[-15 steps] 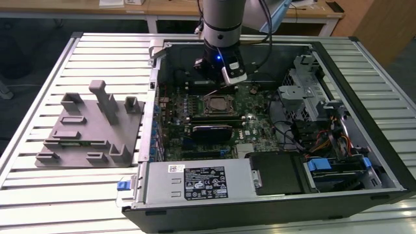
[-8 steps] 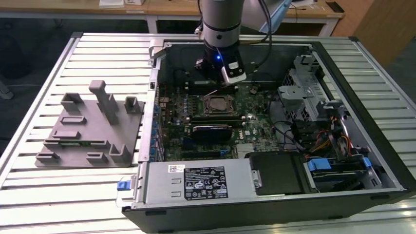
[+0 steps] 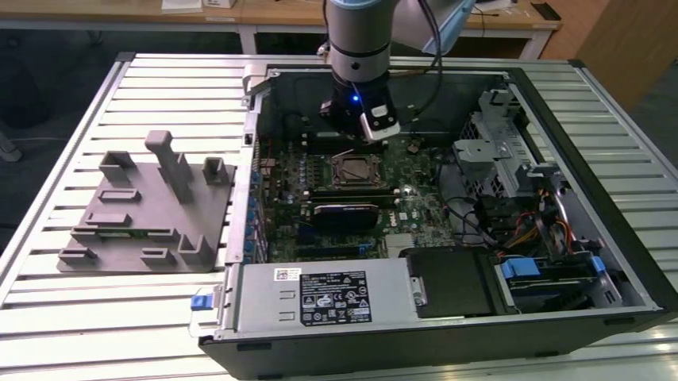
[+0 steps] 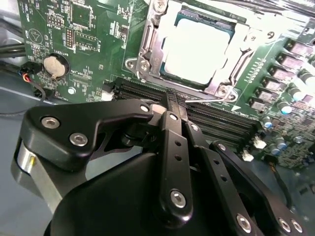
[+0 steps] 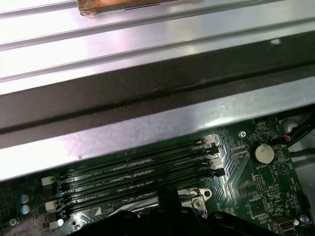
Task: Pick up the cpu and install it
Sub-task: 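Install the first cpu locking lever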
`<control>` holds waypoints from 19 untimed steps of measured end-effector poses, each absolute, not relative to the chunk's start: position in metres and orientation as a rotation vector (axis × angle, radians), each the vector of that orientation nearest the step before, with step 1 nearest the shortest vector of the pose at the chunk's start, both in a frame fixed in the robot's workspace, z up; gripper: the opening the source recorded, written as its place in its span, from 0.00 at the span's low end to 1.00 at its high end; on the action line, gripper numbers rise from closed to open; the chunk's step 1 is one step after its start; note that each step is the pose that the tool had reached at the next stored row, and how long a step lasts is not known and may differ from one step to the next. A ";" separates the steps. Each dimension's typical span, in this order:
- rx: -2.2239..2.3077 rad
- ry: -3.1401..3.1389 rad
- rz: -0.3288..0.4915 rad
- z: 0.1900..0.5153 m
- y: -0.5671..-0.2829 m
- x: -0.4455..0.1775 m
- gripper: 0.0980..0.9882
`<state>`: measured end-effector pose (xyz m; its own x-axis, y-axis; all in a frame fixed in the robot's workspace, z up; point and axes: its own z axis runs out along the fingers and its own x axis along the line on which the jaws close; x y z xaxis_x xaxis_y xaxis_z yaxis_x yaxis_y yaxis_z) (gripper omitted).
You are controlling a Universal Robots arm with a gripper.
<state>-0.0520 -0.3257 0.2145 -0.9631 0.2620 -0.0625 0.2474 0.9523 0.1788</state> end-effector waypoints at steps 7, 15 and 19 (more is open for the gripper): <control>0.431 2.998 0.254 0.208 -0.324 -0.055 0.01; 0.484 2.987 0.251 0.206 -0.319 -0.056 0.01; 0.519 2.975 0.249 0.205 -0.318 -0.058 0.01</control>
<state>-0.0578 -0.3177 0.2046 -0.9353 0.3443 -0.0812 0.3260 0.9281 0.1800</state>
